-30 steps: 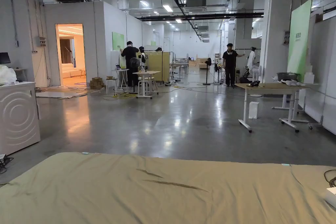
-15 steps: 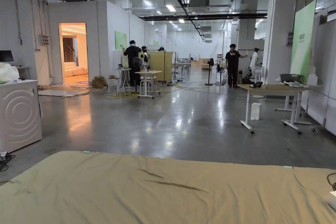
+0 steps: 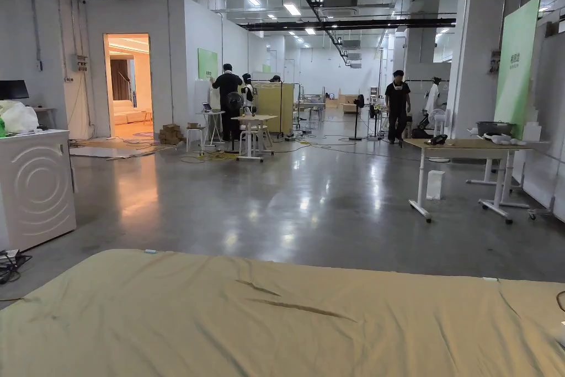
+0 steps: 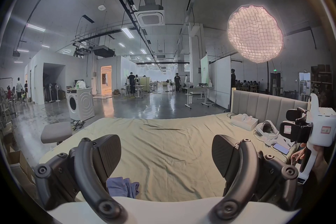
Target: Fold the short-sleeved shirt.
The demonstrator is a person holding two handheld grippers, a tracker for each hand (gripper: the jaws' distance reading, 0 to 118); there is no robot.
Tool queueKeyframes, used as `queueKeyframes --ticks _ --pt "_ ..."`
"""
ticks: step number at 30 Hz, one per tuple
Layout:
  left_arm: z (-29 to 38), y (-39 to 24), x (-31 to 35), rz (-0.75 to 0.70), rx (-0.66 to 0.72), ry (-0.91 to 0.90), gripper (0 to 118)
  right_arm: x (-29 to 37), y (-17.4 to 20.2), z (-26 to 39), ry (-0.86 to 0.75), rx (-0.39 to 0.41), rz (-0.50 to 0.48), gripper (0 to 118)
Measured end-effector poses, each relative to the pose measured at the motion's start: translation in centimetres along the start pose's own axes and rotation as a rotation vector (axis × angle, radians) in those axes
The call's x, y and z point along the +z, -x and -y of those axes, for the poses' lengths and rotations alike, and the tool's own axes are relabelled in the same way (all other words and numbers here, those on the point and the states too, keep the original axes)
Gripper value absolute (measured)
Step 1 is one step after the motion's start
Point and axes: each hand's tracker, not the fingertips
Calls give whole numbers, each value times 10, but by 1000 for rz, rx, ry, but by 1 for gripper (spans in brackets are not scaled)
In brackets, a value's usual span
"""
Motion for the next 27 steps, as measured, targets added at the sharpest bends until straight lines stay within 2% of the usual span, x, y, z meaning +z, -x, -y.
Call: queueKeyframes --ticks 15,17,19,22,23,25,27 --pt "3 -1 -2 13 6 15 105 -7 -10 2 74 -72 5 118" --pt "3 0 -2 16 19 20 105 -11 -14 1 109 -135 -34 118" --pt "4 1 -3 15 25 23 105 -16 -20 -2 150 -264 -56 118" --pt "3 1 -4 -7 20 25 105 -23 -38 -12 183 -473 -201 118" --pt "2 1 -4 -14 10 24 105 -25 -41 -17 184 -528 -198 118" --pt "1 0 -4 -15 -7 27 105 -28 -40 -28 204 -555 -160 118" --pt "0 0 -5 -10 -6 27 105 -32 -41 -38 273 -509 -119 118"
